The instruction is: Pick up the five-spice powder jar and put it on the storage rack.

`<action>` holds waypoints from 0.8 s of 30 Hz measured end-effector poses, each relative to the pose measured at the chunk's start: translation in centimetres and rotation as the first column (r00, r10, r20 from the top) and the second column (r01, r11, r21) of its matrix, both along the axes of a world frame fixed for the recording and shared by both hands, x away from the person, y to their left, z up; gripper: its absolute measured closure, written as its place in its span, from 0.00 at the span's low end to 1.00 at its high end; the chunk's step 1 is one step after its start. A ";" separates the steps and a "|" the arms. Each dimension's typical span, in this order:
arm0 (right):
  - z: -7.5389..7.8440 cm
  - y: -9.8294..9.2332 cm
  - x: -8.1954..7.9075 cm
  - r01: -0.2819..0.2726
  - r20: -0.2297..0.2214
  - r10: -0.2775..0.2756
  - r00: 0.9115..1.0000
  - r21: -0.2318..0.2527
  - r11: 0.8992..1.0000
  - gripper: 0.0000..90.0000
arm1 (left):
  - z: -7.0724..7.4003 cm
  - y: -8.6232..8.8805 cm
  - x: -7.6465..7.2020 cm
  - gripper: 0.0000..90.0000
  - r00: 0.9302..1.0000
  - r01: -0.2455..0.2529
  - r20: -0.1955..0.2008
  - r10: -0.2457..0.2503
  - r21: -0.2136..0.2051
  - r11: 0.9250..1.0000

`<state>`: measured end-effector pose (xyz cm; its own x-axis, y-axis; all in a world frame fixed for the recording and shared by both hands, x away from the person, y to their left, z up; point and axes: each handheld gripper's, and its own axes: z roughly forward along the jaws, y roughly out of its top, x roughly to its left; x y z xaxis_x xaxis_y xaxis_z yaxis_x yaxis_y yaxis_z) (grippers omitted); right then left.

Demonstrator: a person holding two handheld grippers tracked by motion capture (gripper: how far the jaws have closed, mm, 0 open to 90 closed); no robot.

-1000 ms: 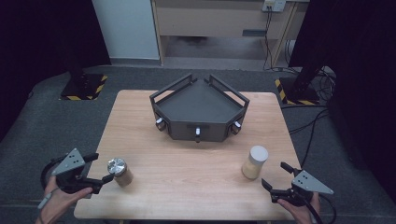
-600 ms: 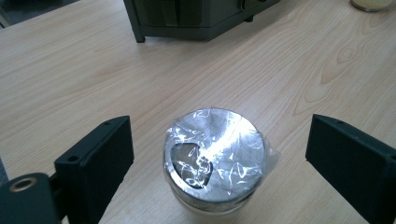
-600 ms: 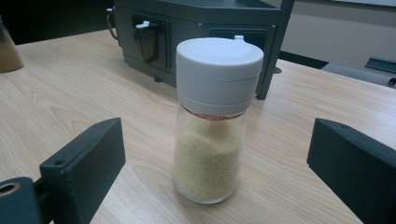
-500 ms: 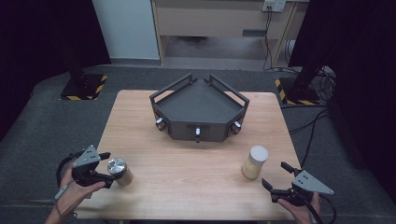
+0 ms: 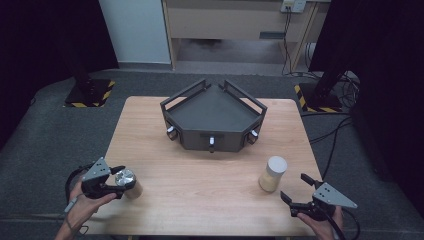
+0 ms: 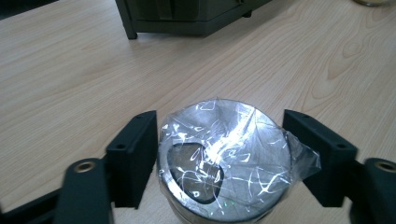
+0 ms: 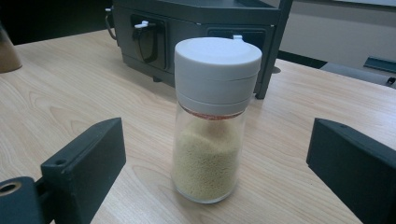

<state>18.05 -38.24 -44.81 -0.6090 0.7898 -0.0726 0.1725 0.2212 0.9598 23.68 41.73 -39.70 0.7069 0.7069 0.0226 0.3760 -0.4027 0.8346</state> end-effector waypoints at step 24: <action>0.0 -0.1 0.0 -0.001 -0.003 0.001 1.000 0.004 1.000 0.06 | 3.6 -2.3 1.9 0.38 0.992 0.123 0.032 -0.123 -0.009 0.992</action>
<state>18.09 -38.29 -44.82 -0.6099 0.7896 -0.0681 0.1750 0.2180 0.9601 25.55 39.42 -36.05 0.7876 0.6150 0.0386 0.2980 -0.4350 0.8497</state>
